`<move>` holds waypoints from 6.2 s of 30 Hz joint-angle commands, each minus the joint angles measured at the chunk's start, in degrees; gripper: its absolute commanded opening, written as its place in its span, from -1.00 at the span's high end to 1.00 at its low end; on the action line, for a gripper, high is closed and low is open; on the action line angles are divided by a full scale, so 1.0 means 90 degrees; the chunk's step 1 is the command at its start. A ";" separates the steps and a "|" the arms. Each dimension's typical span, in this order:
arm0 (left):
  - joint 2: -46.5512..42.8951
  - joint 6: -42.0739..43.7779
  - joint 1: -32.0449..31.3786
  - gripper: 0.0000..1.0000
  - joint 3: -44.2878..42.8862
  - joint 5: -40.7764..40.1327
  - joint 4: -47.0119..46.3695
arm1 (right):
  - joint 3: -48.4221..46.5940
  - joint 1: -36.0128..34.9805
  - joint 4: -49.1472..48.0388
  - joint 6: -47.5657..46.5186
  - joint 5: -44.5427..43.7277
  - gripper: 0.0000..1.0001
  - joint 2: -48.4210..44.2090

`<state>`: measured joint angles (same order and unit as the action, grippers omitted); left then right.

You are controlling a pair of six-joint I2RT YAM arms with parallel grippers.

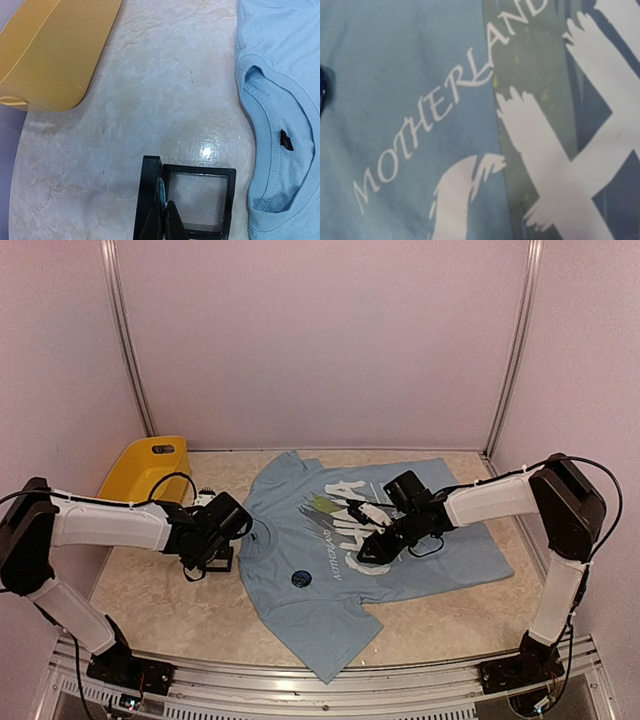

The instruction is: Pin the brooch onto the clothing

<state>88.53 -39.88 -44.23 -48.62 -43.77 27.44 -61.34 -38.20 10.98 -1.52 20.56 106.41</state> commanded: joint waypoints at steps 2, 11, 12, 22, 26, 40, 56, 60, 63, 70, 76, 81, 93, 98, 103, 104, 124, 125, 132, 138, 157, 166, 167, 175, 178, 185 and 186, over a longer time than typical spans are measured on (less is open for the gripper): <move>-0.0570 0.0043 0.0251 1.00 0.0265 0.0066 -0.0171 | -0.0128 -0.0066 0.0108 -0.0056 0.0029 0.39 0.0088; -0.1497 0.0050 0.0728 1.00 0.0929 0.0515 -0.0452 | -0.0137 -0.0066 0.0127 -0.0066 0.0019 0.38 0.0081; -0.1556 0.0055 0.0748 1.00 0.0967 0.0533 -0.0451 | -0.0145 -0.0069 0.0127 -0.0066 0.0025 0.38 0.0092; -0.2064 -0.0069 0.1221 1.00 0.1391 0.0748 -0.0244 | -0.0147 -0.0064 0.0157 -0.0075 0.0026 0.38 0.0082; -0.2292 -0.0034 0.1241 1.00 0.1420 0.0806 -0.0266 | -0.0147 -0.0066 0.0157 -0.0072 0.0032 0.38 0.0092; -0.2705 0.0602 0.1007 1.00 0.1105 0.1699 -0.1014 | -0.0180 -0.0076 0.0186 -0.0066 0.0146 0.38 0.0064; -0.2281 0.3092 -0.2043 1.00 -0.1046 0.3323 -0.2918 | -0.0518 -0.0090 -0.1087 0.0042 0.3243 0.36 -0.2184; -0.1900 0.3512 -0.2475 1.00 -0.1640 0.3867 -0.3000 | -0.0640 -0.0132 -0.1565 0.0258 0.4436 0.34 -0.2526; -0.1634 0.3730 -0.2620 1.00 -0.1965 0.4351 -0.3001 | -0.0466 -0.0190 -0.2152 0.0621 0.4837 0.33 -0.2819; -0.1412 0.3881 -0.2667 1.00 -0.2214 0.4734 -0.2966 | -0.0226 -0.0359 -0.1990 0.0256 0.4911 0.60 -0.3192; -0.1424 0.3849 -0.2670 1.00 -0.2202 0.4821 -0.2902 | -0.0224 -0.0372 -0.1739 0.0236 0.4737 0.78 -0.3148; -0.1453 0.3851 -0.2695 1.00 -0.2187 0.4824 -0.2903 | -0.0245 -0.0374 -0.1722 0.0066 0.4754 0.82 -0.3062; -0.1545 0.3883 -0.2697 1.00 -0.2064 0.4753 -0.2997 | -0.0322 -0.0417 -0.1462 -0.0085 0.4958 1.00 -0.2791; -0.1560 0.3879 -0.2693 1.00 -0.2024 0.4727 -0.3000 | -0.0342 -0.0415 -0.1419 -0.0095 0.4972 0.95 -0.2744; -0.1584 0.3884 -0.2694 1.00 -0.2010 0.4740 -0.3001 | -0.0345 -0.0430 -0.1406 -0.0091 0.4925 0.96 -0.2719; -0.1593 0.3883 -0.2693 1.00 -0.2000 0.4737 -0.3000 | -0.0346 -0.0432 -0.1403 -0.0094 0.4912 0.99 -0.2719; -0.1612 0.3837 -0.2694 0.67 -0.1974 0.4553 -0.3000 | -0.0283 -0.0491 -0.1623 -0.0024 0.4747 1.00 -0.2886; -0.1632 0.3828 -0.2697 0.32 -0.1949 0.4514 -0.3001 | -0.0241 -0.0485 -0.1748 0.0045 0.4690 1.00 -0.2924; -0.2234 0.3665 -0.2630 -0.29 -0.1248 0.4428 -0.3610 | 0.0089 -0.0484 -0.2726 0.0811 0.4042 1.00 -0.3261; -0.2352 0.3430 -0.2559 -0.20 -0.1009 0.4548 -0.3774 | 0.0629 -0.0485 -0.4249 0.1793 0.3828 1.00 -0.3547; -0.1491 0.3288 -0.2274 1.00 -0.1688 0.5325 -0.3885 | 0.0691 -0.0496 -0.4060 0.1594 0.4114 1.00 -0.3696; -0.1579 0.3388 -0.2274 1.00 -0.1609 0.5353 -0.3925 | 0.0569 -0.0492 -0.3802 0.1437 0.4237 0.52 -0.3601; -0.1571 0.3436 -0.2293 1.00 -0.1617 0.5359 -0.3907 | 0.0509 -0.0489 -0.3709 0.1389 0.4373 0.33 -0.3559; -0.1517 0.3836 -0.2466 1.00 -0.1681 0.5445 -0.3768 | 0.0288 -0.0485 -0.3702 0.1658 0.4768 0.06 -0.3240; -0.1516 0.3958 -0.2507 1.00 -0.1659 0.5534 -0.3765 | 0.0272 -0.0485 -0.3701 0.1666 0.4751 0.12 -0.3222; -0.1527 0.4095 -0.2565 1.00 -0.1658 0.5715 -0.3772 | 0.0256 -0.0488 -0.3517 0.1587 0.4557 0.50 -0.3176; -0.1526 0.4120 -0.2573 1.00 -0.1658 0.5792 -0.3772 | 0.0246 -0.0488 -0.3486 0.1580 0.4531 0.55 -0.3170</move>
<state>75.26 -4.69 -66.85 -62.11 5.76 -6.79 -57.49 -42.22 -21.98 12.99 62.19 77.12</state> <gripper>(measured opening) 0.010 0.260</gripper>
